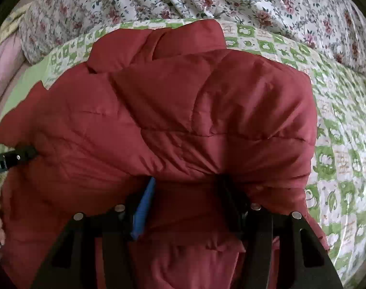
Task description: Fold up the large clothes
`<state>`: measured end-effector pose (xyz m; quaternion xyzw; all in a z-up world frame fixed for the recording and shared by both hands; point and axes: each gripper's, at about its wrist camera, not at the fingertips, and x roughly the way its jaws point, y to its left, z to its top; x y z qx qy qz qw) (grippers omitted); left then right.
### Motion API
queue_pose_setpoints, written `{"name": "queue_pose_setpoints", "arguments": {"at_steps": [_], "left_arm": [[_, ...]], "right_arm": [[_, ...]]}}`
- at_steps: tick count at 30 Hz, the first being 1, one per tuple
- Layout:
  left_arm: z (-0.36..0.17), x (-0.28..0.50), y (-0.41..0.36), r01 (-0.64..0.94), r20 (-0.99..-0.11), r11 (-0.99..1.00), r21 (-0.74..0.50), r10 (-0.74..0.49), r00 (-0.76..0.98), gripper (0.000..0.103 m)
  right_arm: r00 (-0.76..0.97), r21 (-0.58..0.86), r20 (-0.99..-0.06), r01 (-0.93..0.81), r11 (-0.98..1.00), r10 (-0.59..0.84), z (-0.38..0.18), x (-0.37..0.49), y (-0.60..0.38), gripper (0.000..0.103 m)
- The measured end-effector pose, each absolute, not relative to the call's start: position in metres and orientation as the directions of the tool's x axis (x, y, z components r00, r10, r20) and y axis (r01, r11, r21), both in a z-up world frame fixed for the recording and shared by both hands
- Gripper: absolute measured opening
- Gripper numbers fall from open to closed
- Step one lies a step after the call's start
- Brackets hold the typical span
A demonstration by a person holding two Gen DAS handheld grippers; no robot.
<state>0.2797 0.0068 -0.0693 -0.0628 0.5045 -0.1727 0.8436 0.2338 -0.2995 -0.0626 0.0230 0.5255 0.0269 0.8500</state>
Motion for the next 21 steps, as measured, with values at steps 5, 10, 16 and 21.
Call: {"name": "queue_pose_setpoints", "arguments": {"at_steps": [5,10,16,21], "left_arm": [[-0.067,0.279,0.011,0.226,-0.824,0.925,-0.305,-0.376,0.425,0.018],[-0.053,0.27,0.035,0.196,-0.785,0.888,-0.415,-0.459,0.417,0.019],[-0.04,0.25,0.072,0.143,-0.755,0.881,-0.451,-0.462,0.465,0.027],[-0.04,0.242,0.113,0.051,-0.744,0.881,-0.471,-0.428,0.514,0.029]], "right_arm": [[0.458,0.121,-0.882,0.0,0.993,0.107,-0.054,0.23,-0.309,0.057],[0.495,0.171,-0.857,0.011,0.985,0.143,-0.027,0.213,-0.31,0.058],[0.51,0.23,-0.832,-0.039,0.972,0.217,-0.004,0.191,-0.293,0.058],[0.502,0.269,-0.82,-0.087,0.959,0.275,0.007,0.176,-0.276,0.062]]}}
